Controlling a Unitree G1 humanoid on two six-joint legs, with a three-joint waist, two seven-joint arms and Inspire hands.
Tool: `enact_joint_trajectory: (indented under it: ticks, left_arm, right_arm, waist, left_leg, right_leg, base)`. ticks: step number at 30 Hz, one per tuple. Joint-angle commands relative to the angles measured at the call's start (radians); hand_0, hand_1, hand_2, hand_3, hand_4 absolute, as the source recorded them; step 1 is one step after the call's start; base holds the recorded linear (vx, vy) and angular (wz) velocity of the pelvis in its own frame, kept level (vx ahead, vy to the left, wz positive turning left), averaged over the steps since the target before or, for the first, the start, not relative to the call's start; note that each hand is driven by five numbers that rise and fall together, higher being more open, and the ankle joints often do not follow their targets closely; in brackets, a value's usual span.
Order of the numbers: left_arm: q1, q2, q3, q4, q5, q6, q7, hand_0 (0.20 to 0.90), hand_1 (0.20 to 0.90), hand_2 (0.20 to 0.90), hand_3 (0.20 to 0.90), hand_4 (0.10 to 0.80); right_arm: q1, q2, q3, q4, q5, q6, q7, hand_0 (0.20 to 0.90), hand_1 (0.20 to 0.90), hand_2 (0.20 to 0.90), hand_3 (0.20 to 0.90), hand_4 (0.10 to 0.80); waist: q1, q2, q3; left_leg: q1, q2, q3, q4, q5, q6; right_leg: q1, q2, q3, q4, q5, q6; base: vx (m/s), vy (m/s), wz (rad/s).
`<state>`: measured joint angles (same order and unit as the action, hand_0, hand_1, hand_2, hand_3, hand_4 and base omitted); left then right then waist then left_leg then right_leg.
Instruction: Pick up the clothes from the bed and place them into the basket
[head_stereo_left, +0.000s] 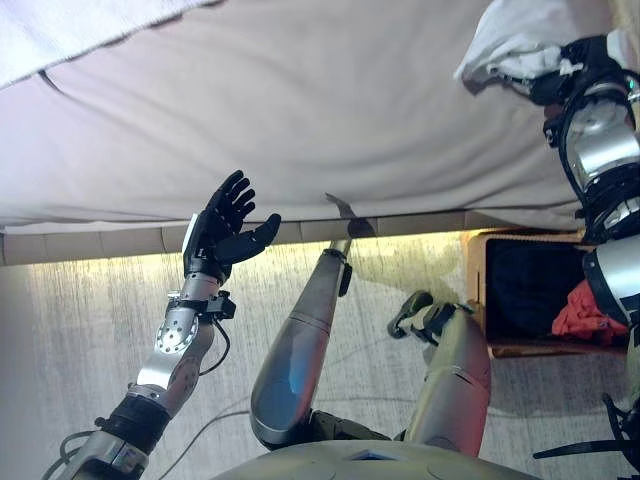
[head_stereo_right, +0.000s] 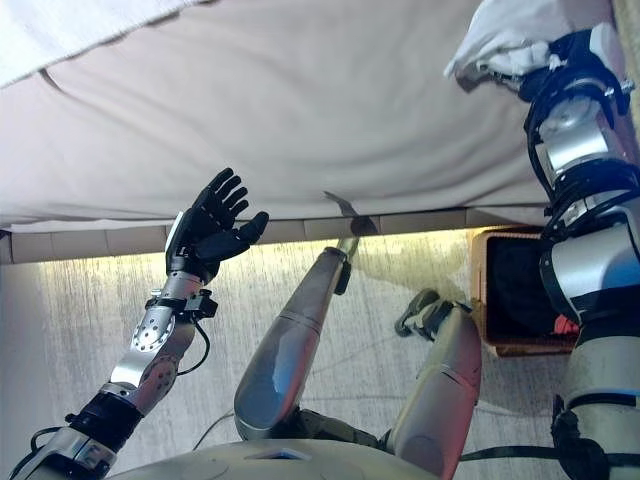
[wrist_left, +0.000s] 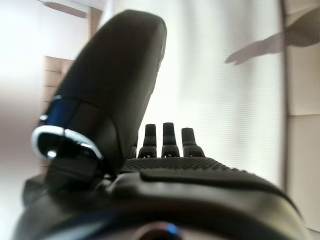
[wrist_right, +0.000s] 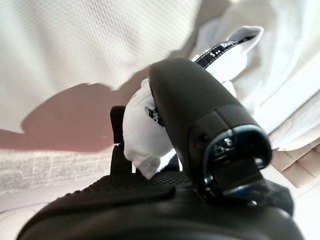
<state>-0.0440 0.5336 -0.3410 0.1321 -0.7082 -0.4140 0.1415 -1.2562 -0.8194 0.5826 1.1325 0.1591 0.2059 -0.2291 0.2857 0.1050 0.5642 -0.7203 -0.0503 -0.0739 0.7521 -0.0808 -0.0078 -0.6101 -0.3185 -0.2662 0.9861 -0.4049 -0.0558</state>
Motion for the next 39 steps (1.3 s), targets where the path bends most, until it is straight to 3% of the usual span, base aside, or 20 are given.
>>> enact_joint_trajectory:
  ticks: [1,6,11,13,19,22,27,32,39]
  left_arm:
    - [0.017,0.045,0.082,-0.091,0.015,-0.05,-0.013,0.9,0.9,0.9,0.9,0.8]
    - [0.01,0.019,0.065,-0.063,0.053,-0.021,-0.022,0.9,0.9,0.9,0.9,0.8]
    - [-0.005,0.007,0.047,-0.03,0.073,0.008,-0.023,0.9,0.9,0.9,0.9,0.8]
    - [-0.02,0.002,0.02,0.007,0.111,0.035,-0.021,0.9,0.9,0.9,0.9,0.8]
    - [-0.036,-0.003,-0.019,0.044,0.164,0.04,-0.002,0.9,0.9,0.9,0.9,0.8]
    - [-0.041,-0.007,-0.007,0.078,0.172,0.079,0.005,0.9,0.9,0.9,0.9,0.8]
    - [-0.076,-0.023,-0.003,0.125,0.175,0.11,-0.016,0.9,0.9,0.9,0.9,0.8]
    - [-0.104,-0.053,-0.007,0.183,0.183,0.093,-0.044,0.9,0.9,0.9,0.9,0.8]
    - [-0.114,-0.087,0.014,0.223,0.2,0.086,-0.056,0.9,0.9,0.9,0.9,0.8]
  right_arm:
    - [-0.066,-0.106,-0.019,-0.087,0.009,-0.094,-0.027,0.3,0.3,0.3,0.2,0.1]
    - [-0.022,-0.159,-0.053,-0.094,0.036,-0.118,0.048,0.3,0.3,0.3,0.2,0.1]
    - [-0.002,-0.213,-0.07,-0.127,0.02,-0.15,0.064,0.3,0.3,0.3,0.2,0.1]
    - [-0.009,-0.247,-0.057,-0.146,0.015,-0.151,0.082,0.3,0.3,0.3,0.2,0.1]
    - [0.082,-0.319,-0.097,-0.227,0.045,-0.146,0.142,0.3,0.3,0.3,0.2,0.1]
    - [0.216,-0.347,-0.187,-0.288,0.077,-0.144,0.187,0.3,0.3,0.3,0.2,0.1]
    - [0.361,-0.326,-0.299,-0.302,0.089,-0.152,0.202,0.3,0.3,0.3,0.2,0.1]
    - [0.494,-0.258,-0.379,-0.316,0.066,-0.133,0.21,0.3,0.3,0.3,0.2,0.1]
    - [0.666,-0.11,-0.444,-0.379,0.06,-0.097,0.187,0.3,0.3,0.3,0.2,0.1]
  waist:
    - [-0.009,-0.041,-0.044]
    - [-0.035,-0.086,-0.103]
    - [-0.077,-0.111,-0.158]
    - [-0.109,-0.122,-0.188]
    - [-0.182,-0.153,-0.265]
    - [-0.226,-0.169,-0.341]
    - [-0.269,-0.172,-0.407]
    - [-0.303,-0.168,-0.432]
    - [-0.351,-0.164,-0.451]
  left_leg:
    - [0.164,0.015,0.044,0.05,-0.208,0.043]
    - [0.344,0.054,0.059,-0.072,-0.171,0.028]
    - [0.419,0.087,0.098,-0.118,-0.171,0.019]
    - [0.447,0.102,0.13,-0.163,-0.134,0.019]
    - [0.57,0.13,0.193,-0.299,-0.106,0.008]
    - [0.669,0.135,0.231,-0.445,-0.075,0.0]
    - [0.747,0.136,0.239,-0.648,0.004,-0.025]
    - [0.804,0.15,0.27,-0.783,0.051,-0.04]
    - [0.84,0.158,0.317,-0.832,0.052,-0.039]
  right_leg:
    - [0.124,0.053,-0.034,-0.11,0.087,0.022]
    - [0.317,0.067,-0.042,-0.263,0.109,0.027]
    - [0.404,0.105,-0.031,-0.369,0.131,0.024]
    - [0.427,0.119,-0.029,-0.425,0.162,0.018]
    - [0.508,0.149,0.015,-0.557,0.202,0.045]
    - [0.572,0.165,0.046,-0.68,0.254,0.075]
    - [0.619,0.189,0.096,-0.846,0.344,0.118]
    - [0.642,0.196,0.117,-0.955,0.406,0.142]
    - [0.641,0.218,0.175,-1.027,0.445,0.148]
  base:
    - [0.088,-0.015,-0.07]
    - [0.121,0.0,-0.18]
    - [0.043,0.021,-0.26]
    - [-0.058,0.088,-0.24]
    - [0.054,0.059,-0.33]
    - [0.099,-0.006,-0.3]
    - [-0.009,-0.042,-0.24]
    - [-0.057,-0.035,-0.14]
    - [-0.031,-0.037,-0.2]
